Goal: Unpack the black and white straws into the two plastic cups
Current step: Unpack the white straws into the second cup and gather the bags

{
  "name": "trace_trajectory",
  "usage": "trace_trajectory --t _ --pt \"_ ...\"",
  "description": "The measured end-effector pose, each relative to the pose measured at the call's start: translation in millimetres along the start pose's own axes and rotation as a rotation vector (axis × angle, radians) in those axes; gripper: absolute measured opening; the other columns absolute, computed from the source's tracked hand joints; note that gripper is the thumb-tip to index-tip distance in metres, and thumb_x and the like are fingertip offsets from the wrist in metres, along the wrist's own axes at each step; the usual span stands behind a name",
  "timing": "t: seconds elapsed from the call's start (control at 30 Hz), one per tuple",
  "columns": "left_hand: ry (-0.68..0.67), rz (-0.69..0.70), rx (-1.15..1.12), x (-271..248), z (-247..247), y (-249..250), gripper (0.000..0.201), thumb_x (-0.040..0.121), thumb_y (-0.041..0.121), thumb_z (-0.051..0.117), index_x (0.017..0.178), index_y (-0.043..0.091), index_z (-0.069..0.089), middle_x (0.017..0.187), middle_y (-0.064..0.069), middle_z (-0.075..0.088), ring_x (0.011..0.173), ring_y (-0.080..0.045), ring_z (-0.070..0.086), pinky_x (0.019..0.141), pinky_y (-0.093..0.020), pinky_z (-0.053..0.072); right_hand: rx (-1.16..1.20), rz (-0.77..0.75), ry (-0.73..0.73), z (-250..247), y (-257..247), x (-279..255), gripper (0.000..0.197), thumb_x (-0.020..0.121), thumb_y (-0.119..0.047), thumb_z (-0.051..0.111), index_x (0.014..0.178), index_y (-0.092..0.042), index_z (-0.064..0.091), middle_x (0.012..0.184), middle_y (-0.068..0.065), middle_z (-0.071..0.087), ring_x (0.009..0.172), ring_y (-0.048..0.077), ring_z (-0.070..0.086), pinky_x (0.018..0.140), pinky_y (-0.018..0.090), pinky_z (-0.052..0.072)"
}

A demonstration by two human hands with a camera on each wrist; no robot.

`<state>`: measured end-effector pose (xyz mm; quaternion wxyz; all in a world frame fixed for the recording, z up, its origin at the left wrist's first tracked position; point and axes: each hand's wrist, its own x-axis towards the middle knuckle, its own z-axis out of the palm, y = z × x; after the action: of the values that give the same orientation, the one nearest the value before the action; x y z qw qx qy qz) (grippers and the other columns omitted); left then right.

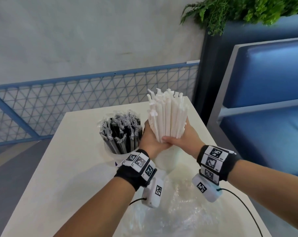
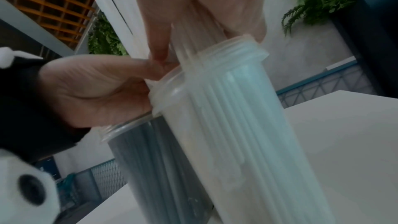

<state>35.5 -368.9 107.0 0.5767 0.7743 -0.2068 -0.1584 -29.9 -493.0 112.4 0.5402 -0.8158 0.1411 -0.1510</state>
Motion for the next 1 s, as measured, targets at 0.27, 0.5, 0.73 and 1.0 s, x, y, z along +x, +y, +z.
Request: trace_trajectory --t 0.27,0.5,0.73,1.0 --pt "0.015 0.179 0.055 11.8 -12.9 28.0 0.096 0.053 0.036 0.084 0.131 0.020 0.030 0.127 -0.005 0.044 0.116 -0.018 0.051 0.096 -0.043 0.049 0.096 -0.083 -0.050 -14.3 -17.1 10.2 0.076 0.077 -0.023 0.073 0.140 -0.020 0.029 0.121 -0.011 0.055 0.107 -0.007 0.052 0.080 0.004 0.046" --pt "0.043 0.307 0.044 5.1 -22.9 48.8 0.094 0.053 0.037 0.081 0.131 0.035 0.028 0.132 -0.006 0.043 0.122 -0.018 0.049 0.100 -0.045 0.046 0.098 -0.234 -0.026 -17.3 -35.3 5.8 0.066 0.080 -0.020 0.070 0.134 -0.021 0.032 0.121 -0.013 0.053 0.108 -0.012 0.051 0.087 0.005 0.042" --pt "0.046 0.650 0.453 -6.5 -29.3 74.2 0.092 0.078 0.024 0.067 0.146 0.031 0.004 0.155 0.003 0.014 0.144 -0.016 0.017 0.115 -0.039 0.024 -0.215 -0.566 0.106 -19.5 -50.1 6.1 0.052 0.093 -0.027 0.051 0.140 -0.020 0.031 0.142 -0.005 0.038 0.132 0.003 0.034 0.109 0.007 0.022" --pt "-0.193 0.434 0.889 5.2 -27.7 48.2 0.082 0.083 0.058 0.049 0.146 0.019 0.013 0.152 -0.001 0.030 0.140 -0.019 0.028 0.115 -0.054 0.015 -0.375 -0.465 0.074 -16.8 -23.8 5.2 0.045 0.093 -0.038 0.040 0.126 -0.011 0.053 0.132 0.005 0.048 0.121 0.009 0.042 0.103 0.006 0.024"
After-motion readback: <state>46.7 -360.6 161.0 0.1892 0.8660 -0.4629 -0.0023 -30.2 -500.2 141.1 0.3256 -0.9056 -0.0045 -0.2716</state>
